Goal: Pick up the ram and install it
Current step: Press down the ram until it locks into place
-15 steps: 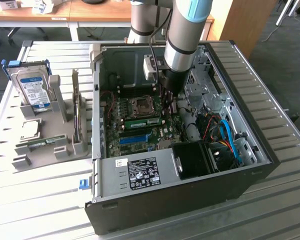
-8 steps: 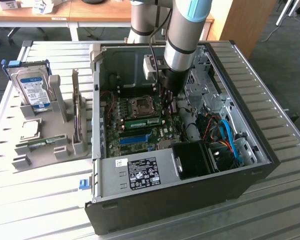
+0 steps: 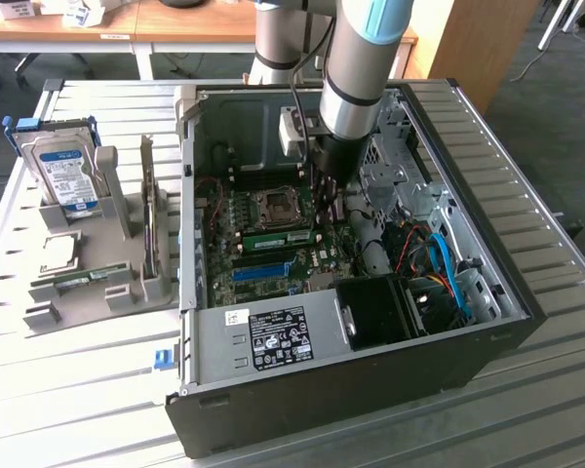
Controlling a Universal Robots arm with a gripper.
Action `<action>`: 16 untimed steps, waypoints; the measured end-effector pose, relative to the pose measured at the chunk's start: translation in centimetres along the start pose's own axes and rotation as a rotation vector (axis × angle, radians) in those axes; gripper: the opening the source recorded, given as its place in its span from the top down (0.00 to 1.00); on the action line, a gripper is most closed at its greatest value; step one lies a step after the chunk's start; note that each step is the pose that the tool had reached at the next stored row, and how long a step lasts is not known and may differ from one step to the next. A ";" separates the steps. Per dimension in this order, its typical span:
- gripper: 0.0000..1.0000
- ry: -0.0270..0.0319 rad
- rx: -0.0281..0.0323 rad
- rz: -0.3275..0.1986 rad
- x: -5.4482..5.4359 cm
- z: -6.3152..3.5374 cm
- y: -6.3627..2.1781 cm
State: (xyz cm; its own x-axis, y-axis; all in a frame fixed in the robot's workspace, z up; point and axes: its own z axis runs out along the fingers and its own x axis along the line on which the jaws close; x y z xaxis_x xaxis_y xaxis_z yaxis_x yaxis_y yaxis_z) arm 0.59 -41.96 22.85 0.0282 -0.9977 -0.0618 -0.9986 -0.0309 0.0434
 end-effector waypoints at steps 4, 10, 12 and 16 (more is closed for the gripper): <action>0.89 -0.0003 0.0000 0.000 0.0 0.01 0.00; 0.89 -0.0001 0.0001 0.000 0.0 0.19 -0.01; 0.89 -0.0002 0.0001 0.000 0.0 0.20 -0.01; 0.89 -0.0004 0.0001 0.000 0.0 0.28 -0.01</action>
State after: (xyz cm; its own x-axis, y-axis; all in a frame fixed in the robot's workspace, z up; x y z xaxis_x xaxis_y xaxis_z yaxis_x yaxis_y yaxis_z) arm 0.59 -41.95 22.57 0.0282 -0.9977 -0.0623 -0.9986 -0.0310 0.0433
